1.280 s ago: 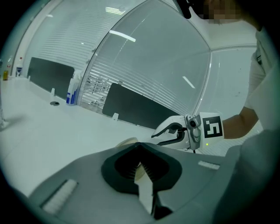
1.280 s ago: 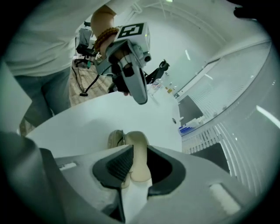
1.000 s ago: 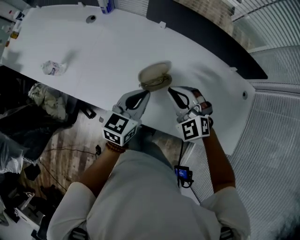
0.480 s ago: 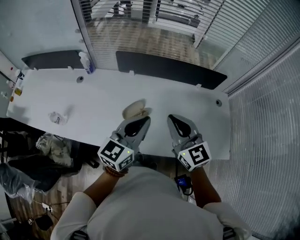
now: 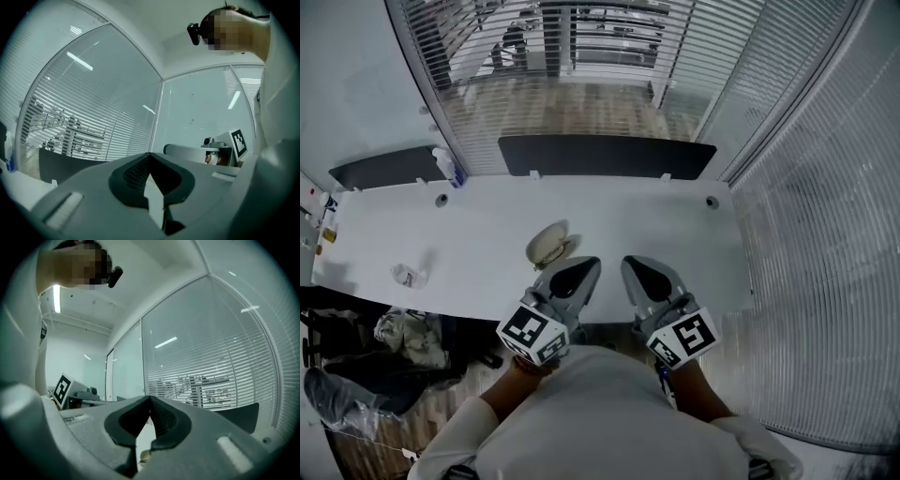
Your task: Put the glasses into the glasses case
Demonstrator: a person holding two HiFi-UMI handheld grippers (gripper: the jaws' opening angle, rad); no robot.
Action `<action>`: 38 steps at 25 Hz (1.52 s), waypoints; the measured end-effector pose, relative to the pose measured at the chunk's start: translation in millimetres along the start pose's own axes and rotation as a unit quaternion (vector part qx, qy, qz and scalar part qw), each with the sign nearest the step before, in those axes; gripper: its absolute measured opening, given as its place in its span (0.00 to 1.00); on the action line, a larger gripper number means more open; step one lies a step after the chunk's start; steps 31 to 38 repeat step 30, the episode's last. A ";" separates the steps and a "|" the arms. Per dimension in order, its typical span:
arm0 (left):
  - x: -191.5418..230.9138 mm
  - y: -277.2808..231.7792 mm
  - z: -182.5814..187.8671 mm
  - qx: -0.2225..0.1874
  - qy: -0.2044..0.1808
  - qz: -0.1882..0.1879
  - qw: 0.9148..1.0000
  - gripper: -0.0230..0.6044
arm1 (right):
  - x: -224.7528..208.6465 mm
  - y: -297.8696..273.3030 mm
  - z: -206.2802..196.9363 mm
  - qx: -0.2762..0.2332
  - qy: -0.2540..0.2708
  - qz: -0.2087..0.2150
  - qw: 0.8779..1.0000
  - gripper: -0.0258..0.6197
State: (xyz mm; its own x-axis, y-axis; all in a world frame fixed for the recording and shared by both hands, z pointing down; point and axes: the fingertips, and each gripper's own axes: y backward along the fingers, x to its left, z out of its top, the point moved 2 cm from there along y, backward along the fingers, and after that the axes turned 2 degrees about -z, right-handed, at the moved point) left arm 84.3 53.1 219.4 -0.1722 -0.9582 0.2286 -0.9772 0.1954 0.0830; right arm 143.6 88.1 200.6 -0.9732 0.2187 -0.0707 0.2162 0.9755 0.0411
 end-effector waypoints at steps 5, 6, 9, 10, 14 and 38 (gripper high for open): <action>-7.1 -6.0 4.3 -0.003 -0.002 -0.002 1.000 0.04 | -0.6 6.0 9.2 -0.012 -0.007 0.003 1.000 0.04; -6.6 -6.2 3.8 -0.005 -0.001 -0.001 1.000 0.04 | -0.2 5.6 9.5 -0.014 -0.007 0.003 1.000 0.04; -4.6 -6.1 1.8 -0.006 0.001 0.002 1.000 0.04 | -0.5 2.2 6.4 -0.016 -0.017 0.004 1.000 0.04; -4.2 -5.8 0.9 -0.006 0.002 0.003 1.000 0.04 | -0.2 1.2 5.1 -0.015 -0.021 0.005 1.000 0.04; -3.3 -4.5 1.3 -0.003 0.004 0.005 1.000 0.04 | 1.5 -2.3 6.1 -0.013 -0.022 0.009 1.000 0.04; 3.7 -5.4 0.2 0.001 0.013 0.024 1.000 0.04 | -4.1 -8.1 0.7 -0.013 -0.027 0.017 0.999 0.04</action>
